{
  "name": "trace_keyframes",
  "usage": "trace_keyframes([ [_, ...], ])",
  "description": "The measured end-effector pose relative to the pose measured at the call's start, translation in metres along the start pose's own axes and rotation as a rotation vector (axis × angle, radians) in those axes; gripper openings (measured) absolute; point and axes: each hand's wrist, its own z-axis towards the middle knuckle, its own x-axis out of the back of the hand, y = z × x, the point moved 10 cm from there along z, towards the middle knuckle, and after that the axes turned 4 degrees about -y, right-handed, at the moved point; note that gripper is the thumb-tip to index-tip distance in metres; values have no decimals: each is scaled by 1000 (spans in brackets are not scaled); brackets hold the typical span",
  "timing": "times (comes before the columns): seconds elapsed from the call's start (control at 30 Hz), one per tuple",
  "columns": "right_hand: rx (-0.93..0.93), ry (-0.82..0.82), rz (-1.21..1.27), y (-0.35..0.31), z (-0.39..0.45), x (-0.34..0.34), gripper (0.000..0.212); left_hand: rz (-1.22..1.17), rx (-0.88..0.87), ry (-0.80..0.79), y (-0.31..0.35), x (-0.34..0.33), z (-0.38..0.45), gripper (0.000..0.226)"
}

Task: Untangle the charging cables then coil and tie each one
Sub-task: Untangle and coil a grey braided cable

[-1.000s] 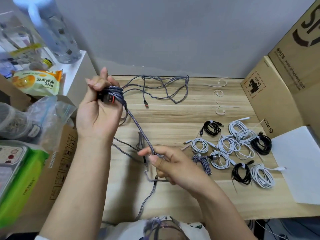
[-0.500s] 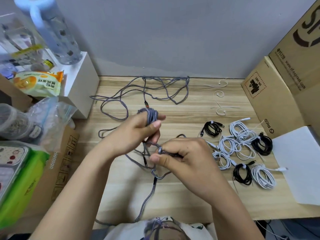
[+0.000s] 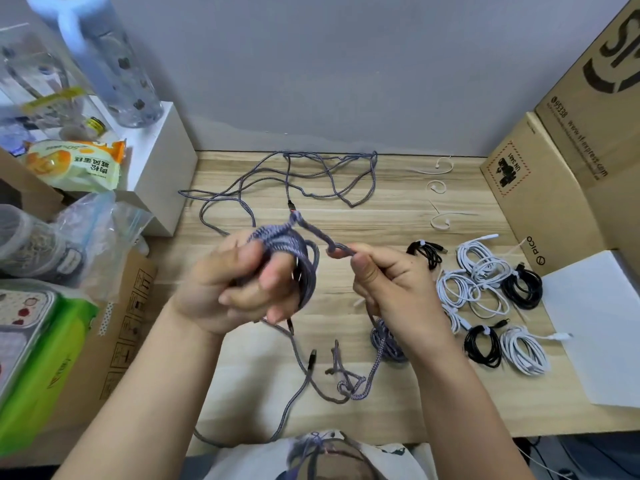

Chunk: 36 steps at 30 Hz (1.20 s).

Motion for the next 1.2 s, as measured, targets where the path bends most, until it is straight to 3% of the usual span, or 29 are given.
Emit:
trace_keyframes([
  [0.1, -110, -134, -59, 26, 1, -15, 23, -166, -180, 143, 22, 8, 5, 29],
  [0.27, -243, -357, -470, 61, -8, -33, 15, -231, -335, 461, 34, 40, -2, 28],
  [0.37, -368, -451, -467, 68, -19, -46, 16, -2, -376, 721, 37, 60, -9, 32],
  [0.5, -355, -456, -573, 58, -17, -53, 17, 434, -217, 923, 20, 70, -15, 30],
  [0.73, -135, -379, -903, 30, -13, -41, 9, 799, 93, 900, 12, 76, -20, 33],
  [0.83, -79, -335, -939, 24, -12, -39, 17, 954, 199, 947, 12, 85, -30, 31],
  [0.9, -92, -253, -894, 23, -10, -31, 19, 1093, 370, 896, 5, 90, -33, 23],
  [0.97, -123, -107, -764, 20, -7, -13, 7, 1057, 564, 764, -15, 90, -34, 23],
  [1.03, -134, -31, -631, 15, -8, -4, 23, 939, 672, 635, -33, 83, -35, 34],
  [1.1, -116, -19, -548, 10, -7, -3, 32, 832, 649, 559, -39, 74, -33, 51],
  [1.17, -70, 0, -523, 3, -6, -3, 34, 756, 591, 581, -34, 73, -33, 73],
  [1.2, -43, 17, -564, 0, -5, 0, 37, 745, 560, 627, -29, 74, -34, 68],
])
